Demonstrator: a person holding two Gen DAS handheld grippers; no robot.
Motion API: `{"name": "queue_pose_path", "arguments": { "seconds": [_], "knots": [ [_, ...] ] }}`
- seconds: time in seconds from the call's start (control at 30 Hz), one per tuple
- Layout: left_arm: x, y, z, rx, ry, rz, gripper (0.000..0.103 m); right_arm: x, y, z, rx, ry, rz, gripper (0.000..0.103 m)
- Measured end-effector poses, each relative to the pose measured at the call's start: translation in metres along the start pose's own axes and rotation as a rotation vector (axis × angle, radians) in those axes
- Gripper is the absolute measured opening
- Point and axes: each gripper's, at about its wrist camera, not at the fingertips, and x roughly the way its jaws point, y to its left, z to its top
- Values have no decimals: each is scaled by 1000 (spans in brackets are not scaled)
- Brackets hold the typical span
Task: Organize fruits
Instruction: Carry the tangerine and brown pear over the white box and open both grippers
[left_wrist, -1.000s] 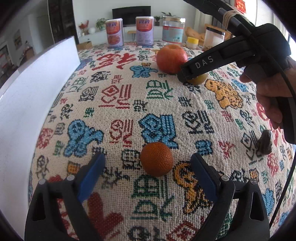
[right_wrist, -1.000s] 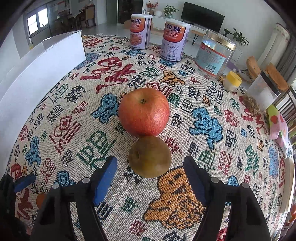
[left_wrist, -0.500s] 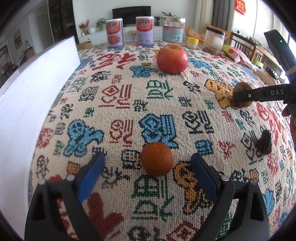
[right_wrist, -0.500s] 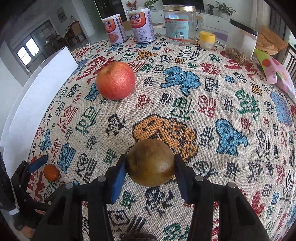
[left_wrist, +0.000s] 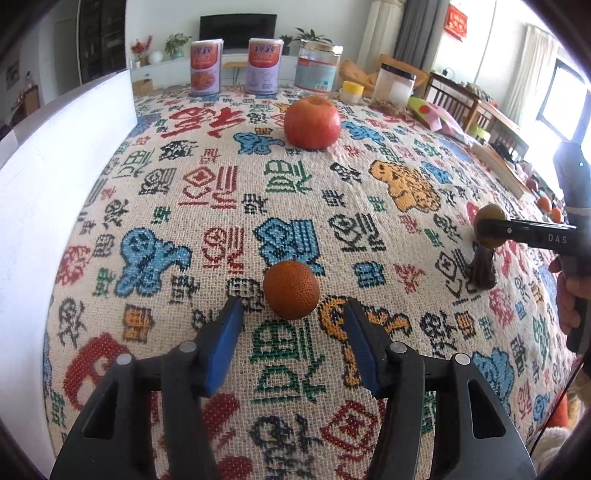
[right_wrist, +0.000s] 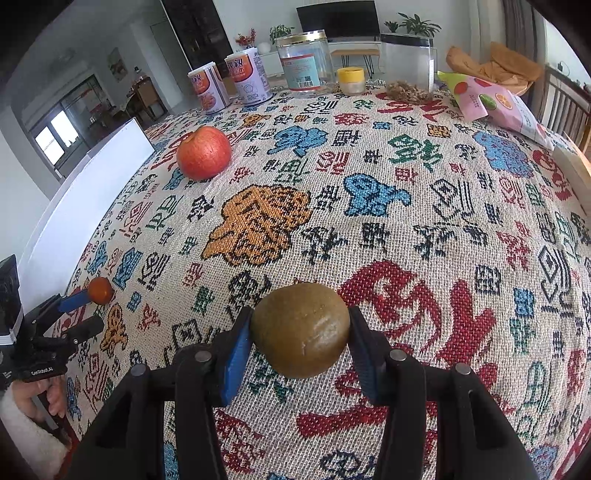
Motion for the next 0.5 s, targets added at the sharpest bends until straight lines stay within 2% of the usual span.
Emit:
{"name": "queue_pose_path", "arguments": {
  "seconds": [0.03, 0.07, 0.17, 0.3, 0.4, 0.5],
  "knots": [
    [2, 1, 3, -16, -3, 0, 45, -1, -2, -1, 12, -3, 3, 50],
    [3, 3, 5, -35, -3, -6, 27, -3, -3, -2, 21, -6, 5, 50],
    [-4, 6, 7, -78, -37, -34, 27, -10, -4, -4, 37, -14, -2, 50],
    [-53, 14, 10, -153, -91, -103, 27, -33, 11, 2, 41, -29, 22, 50],
    [-105, 36, 17, -228, -133, -133, 27, -50, 61, 20, -40, -51, 96, 50],
    [-157, 76, 24, -312, -200, -122, 27, -57, 135, 42, -139, -56, 218, 50]
  ]
}}
